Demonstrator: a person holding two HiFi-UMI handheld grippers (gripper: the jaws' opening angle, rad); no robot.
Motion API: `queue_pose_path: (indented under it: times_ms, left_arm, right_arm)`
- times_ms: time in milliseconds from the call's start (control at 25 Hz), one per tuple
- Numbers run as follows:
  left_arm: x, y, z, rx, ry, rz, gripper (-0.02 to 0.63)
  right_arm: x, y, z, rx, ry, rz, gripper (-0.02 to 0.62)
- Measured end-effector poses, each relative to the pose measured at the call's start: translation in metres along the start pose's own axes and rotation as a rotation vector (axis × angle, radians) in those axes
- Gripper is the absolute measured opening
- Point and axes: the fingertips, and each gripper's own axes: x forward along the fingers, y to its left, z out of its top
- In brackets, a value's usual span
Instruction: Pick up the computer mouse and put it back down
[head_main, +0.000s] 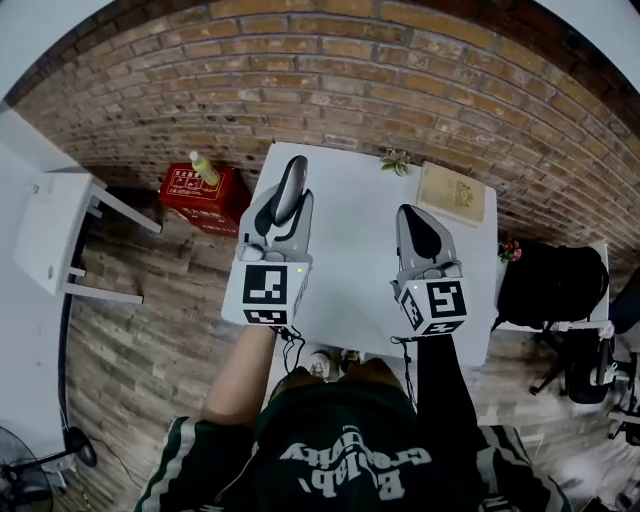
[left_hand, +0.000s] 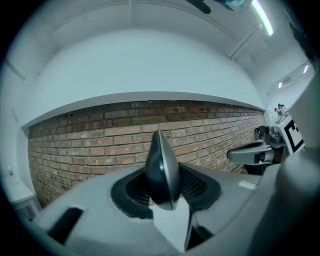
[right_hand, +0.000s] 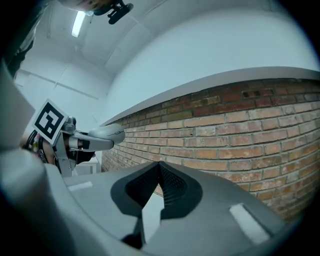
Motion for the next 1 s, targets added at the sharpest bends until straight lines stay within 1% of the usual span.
queue_pose_path:
  times_ms: [360,640,760,880,1000]
  left_arm:
    - [-0.057,0.003,0.014,0.01,-0.049,-0.079,0.138]
    - [-0.092,0.008,0.017,0.029,-0.071,-0.097,0.138]
    - [-0.098,0.006,0.018,0.029,-0.075,-0.11,0.138]
    - [-0.103,0.006,0.019,0.03,-0.078,-0.114,0.138]
    - [-0.107,0.009,0.022,0.035,-0.086,-0.113,0.138]
  right_arm:
    - [-0.046,0.046,0.012,-0.013,-0.004,-0.084,0.014]
    - [-0.072,0.066,0.02,-0.023,-0.022,-0.134,0.014]
    - [-0.077,0.071,0.023,-0.032,-0.027,-0.139,0.013]
    - [-0.08,0.079,0.027,-0.074,-0.029,-0.141,0.012]
    - [-0.079,0.088,0.03,-0.083,-0.035,-0.12,0.012]
